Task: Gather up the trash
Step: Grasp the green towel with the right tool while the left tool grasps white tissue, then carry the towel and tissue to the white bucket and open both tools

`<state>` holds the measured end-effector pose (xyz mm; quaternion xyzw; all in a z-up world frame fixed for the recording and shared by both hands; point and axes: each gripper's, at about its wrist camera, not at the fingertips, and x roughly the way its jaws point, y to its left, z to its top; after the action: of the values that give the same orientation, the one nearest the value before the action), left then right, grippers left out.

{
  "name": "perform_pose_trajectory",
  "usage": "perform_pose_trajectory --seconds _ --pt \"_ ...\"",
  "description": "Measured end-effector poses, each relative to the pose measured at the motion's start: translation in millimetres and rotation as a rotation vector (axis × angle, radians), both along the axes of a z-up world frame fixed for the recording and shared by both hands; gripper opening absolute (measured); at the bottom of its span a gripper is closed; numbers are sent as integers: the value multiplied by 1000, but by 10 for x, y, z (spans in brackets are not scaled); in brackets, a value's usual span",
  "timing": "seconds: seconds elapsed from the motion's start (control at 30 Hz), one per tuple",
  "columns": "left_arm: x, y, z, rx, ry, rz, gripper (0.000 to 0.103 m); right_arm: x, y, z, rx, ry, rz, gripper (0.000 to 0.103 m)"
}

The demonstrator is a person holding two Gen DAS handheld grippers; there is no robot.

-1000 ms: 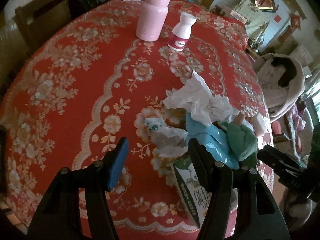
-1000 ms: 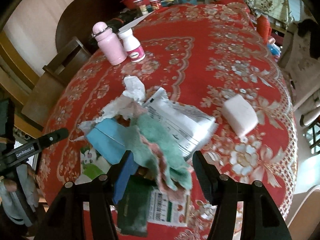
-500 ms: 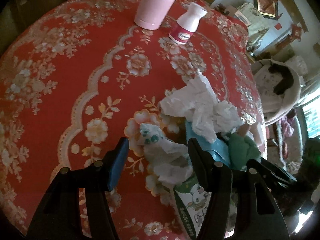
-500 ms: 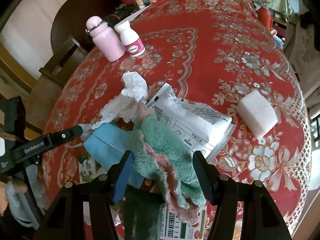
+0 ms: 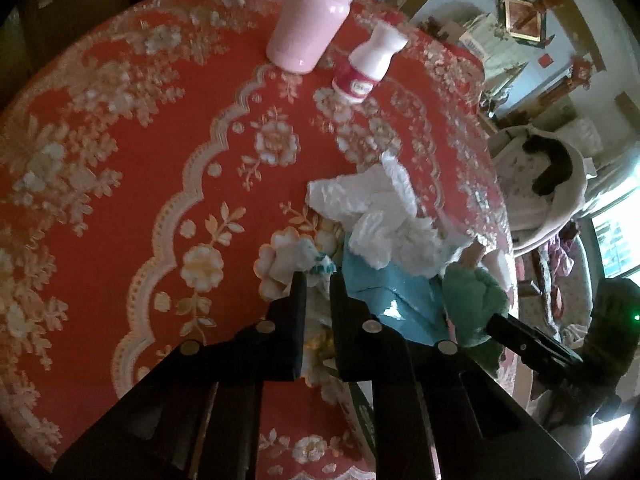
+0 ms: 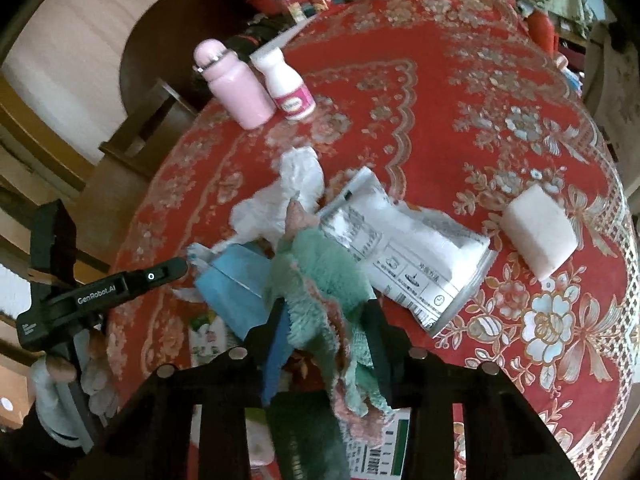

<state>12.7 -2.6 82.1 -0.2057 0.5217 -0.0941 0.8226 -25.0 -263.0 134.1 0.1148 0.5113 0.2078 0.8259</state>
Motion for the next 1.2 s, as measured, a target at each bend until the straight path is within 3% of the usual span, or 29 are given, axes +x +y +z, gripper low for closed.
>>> perform_pose_trajectory --seconds 0.2,0.27,0.43,0.5,0.6,0.63,1.1,1.13,1.2 --pt "-55 55 184 14 -46 14 9 -70 -88 176 21 -38 -6 33" --pt "-71 80 188 10 -44 29 8 -95 -115 228 29 -49 -6 21" --pt "-50 96 81 -4 8 64 10 -93 -170 207 6 -44 -18 20" --pt "-21 98 25 -25 24 72 18 -102 -187 168 -9 -36 -24 22" --pt "1 65 -27 -30 25 81 37 -121 -199 106 -36 -38 -37 64" --pt "21 47 -55 -42 30 81 38 -127 -206 93 -40 -41 -40 64" --pt "258 -212 -334 15 93 16 37 143 28 -304 -145 24 32 64" --pt "265 -200 -356 8 99 15 34 157 31 -338 -144 34 28 59" --pt "271 -187 -384 -8 103 3 16 169 17 -369 -117 41 19 49"
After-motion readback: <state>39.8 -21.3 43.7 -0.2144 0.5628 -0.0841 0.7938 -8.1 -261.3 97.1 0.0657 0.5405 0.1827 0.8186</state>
